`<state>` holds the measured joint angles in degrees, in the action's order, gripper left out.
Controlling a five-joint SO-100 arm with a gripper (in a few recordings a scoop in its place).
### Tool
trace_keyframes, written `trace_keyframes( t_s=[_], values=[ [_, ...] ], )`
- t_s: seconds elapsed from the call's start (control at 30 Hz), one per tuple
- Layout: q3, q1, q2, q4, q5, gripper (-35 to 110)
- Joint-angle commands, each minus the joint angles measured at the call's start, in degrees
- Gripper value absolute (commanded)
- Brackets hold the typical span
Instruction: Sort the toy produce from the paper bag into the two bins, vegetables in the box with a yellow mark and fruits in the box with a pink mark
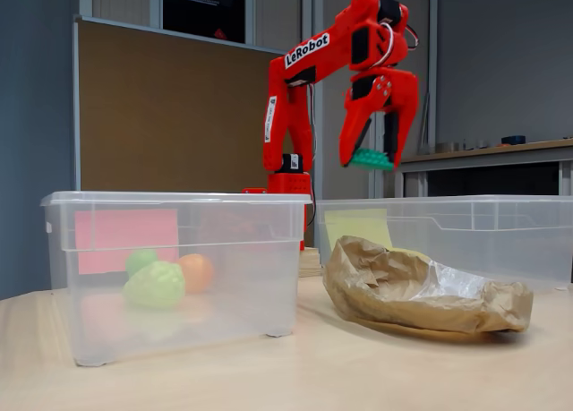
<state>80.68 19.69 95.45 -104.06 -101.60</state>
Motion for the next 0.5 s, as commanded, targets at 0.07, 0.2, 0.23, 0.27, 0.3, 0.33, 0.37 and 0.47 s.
trace_keyframes(
  t_s=[0.07, 0.2, 0.23, 0.27, 0.3, 0.33, 0.37, 0.47],
  values=[
    [2.2, 18.6, 5.5, 1.3, -24.3, 28],
    [7.6, 28.8, 5.4, 8.8, -37.5, 26],
    [9.8, 30.9, 5.4, 11.8, -40.5, 25],
    [12.0, 33.0, 5.4, 14.9, -43.2, 24],
    [14.2, 34.5, 5.4, 17.8, -45.4, 21],
    [16.5, 35.9, 5.4, 20.6, -47.1, 19],
    [18.5, 37.0, 5.4, 23.1, -48.9, 18],
    [20.9, 38.9, 5.0, 25.7, -51.7, 22]
  ],
)
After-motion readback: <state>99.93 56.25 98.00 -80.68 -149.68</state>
